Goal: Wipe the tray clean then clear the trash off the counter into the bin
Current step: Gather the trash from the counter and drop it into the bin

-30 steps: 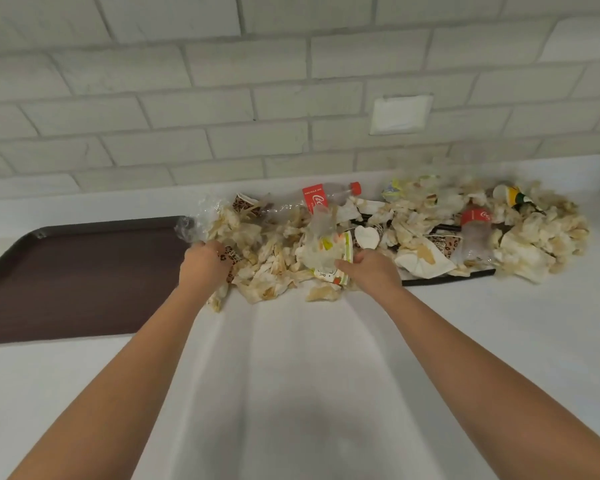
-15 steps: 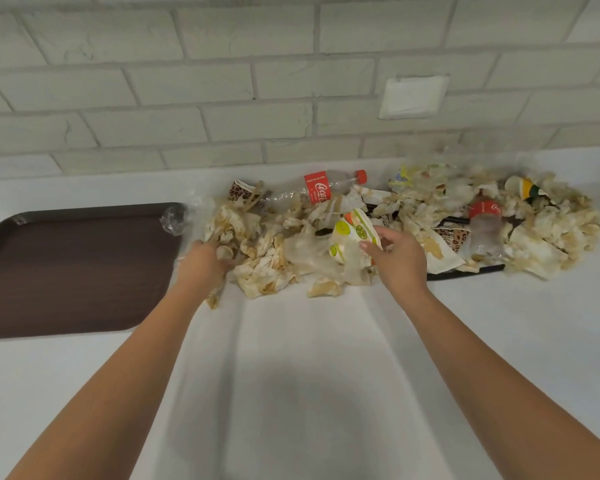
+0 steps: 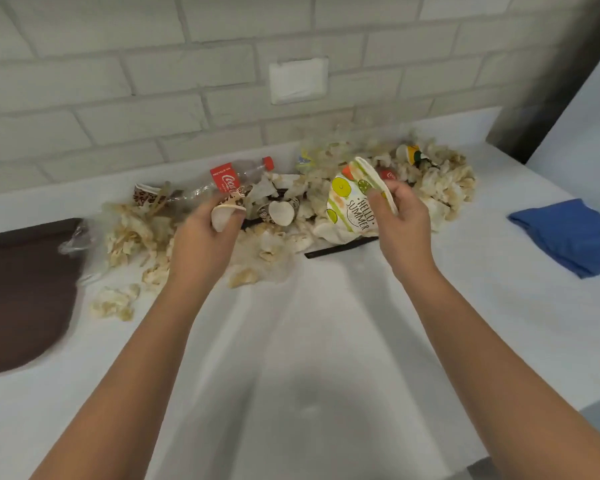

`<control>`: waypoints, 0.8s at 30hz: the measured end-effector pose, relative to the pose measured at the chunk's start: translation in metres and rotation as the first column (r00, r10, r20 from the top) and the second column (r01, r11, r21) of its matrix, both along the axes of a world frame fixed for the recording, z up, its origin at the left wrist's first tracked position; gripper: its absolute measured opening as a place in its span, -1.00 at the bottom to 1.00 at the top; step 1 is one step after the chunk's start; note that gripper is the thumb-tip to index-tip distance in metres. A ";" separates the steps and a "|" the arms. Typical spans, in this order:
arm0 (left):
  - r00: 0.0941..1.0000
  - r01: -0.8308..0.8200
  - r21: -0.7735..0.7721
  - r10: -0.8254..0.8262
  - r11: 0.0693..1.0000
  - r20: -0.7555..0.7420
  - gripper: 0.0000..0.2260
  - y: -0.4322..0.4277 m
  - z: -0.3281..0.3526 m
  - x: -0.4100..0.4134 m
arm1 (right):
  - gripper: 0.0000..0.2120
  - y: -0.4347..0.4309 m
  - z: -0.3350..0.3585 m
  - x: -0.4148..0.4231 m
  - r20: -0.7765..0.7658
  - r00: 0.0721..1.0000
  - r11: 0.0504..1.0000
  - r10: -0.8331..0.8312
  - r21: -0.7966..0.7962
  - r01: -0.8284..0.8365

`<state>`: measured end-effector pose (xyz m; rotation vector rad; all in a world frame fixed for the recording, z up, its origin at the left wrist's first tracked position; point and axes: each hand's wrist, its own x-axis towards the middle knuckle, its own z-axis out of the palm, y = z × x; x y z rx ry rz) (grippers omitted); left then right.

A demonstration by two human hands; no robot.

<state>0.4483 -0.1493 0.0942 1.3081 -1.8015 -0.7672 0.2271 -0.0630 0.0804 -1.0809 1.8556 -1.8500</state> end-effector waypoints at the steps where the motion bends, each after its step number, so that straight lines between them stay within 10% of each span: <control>1: 0.997 0.047 0.037 -0.044 0.998 -0.064 -0.71 0.014 0.002 -0.019 | -0.95 0.015 0.001 -0.011 0.076 0.997 1.000 -0.007 -0.001 0.007; 13: 0.802 0.597 0.465 -0.464 0.654 -0.377 -0.90 0.247 -0.057 -0.275 | -0.90 0.276 -0.060 -0.196 0.375 0.863 0.940 -0.339 0.180 0.291; 24: 0.815 0.474 0.695 -0.568 0.540 -0.115 -0.80 0.418 -0.197 -0.451 | -0.91 0.484 -0.203 -0.336 0.378 0.781 0.775 -0.497 0.598 0.203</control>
